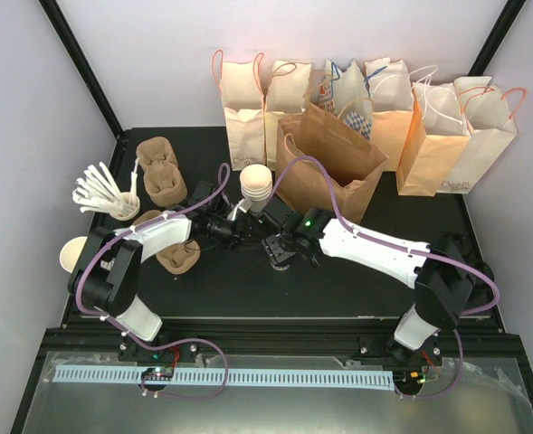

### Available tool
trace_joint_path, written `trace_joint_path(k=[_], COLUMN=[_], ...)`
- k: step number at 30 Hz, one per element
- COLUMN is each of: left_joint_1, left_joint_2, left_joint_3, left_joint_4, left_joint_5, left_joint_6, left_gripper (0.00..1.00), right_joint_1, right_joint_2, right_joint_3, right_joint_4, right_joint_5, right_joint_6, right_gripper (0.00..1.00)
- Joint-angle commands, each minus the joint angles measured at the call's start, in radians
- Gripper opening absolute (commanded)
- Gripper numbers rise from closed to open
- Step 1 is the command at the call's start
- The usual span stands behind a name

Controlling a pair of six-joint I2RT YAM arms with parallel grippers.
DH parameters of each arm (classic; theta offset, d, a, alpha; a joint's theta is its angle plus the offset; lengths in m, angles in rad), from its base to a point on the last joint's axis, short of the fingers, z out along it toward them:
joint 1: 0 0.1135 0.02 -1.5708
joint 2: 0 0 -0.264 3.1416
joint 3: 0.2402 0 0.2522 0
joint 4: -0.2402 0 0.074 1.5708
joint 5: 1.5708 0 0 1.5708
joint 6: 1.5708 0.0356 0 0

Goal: Pack the takeout coffee

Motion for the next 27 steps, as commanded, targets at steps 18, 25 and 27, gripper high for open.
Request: trace_joint_path(k=[18, 25, 27], left_joint_1=[-0.007, -0.008, -0.008], left_joint_2=[-0.047, -0.036, -0.033], left_joint_3=[0.061, 0.088, 0.097], left_joint_4=[-0.06, -0.087, -0.097], left_joint_5=[-0.065, -0.067, -0.068], left_joint_6=[0.025, 0.036, 0.042], left_gripper=[0.54, 0.54, 0.54], right_joint_1=[0.019, 0.018, 0.018], right_joint_2=[0.074, 0.063, 0.064], right_joint_3=[0.134, 0.169, 0.187], right_joint_4=[-0.195, -0.205, -0.212], right_joint_5=[0.027, 0.05, 0.049], right_joint_6=[0.057, 0.058, 0.06], right_gripper=[0.84, 0.93, 0.96])
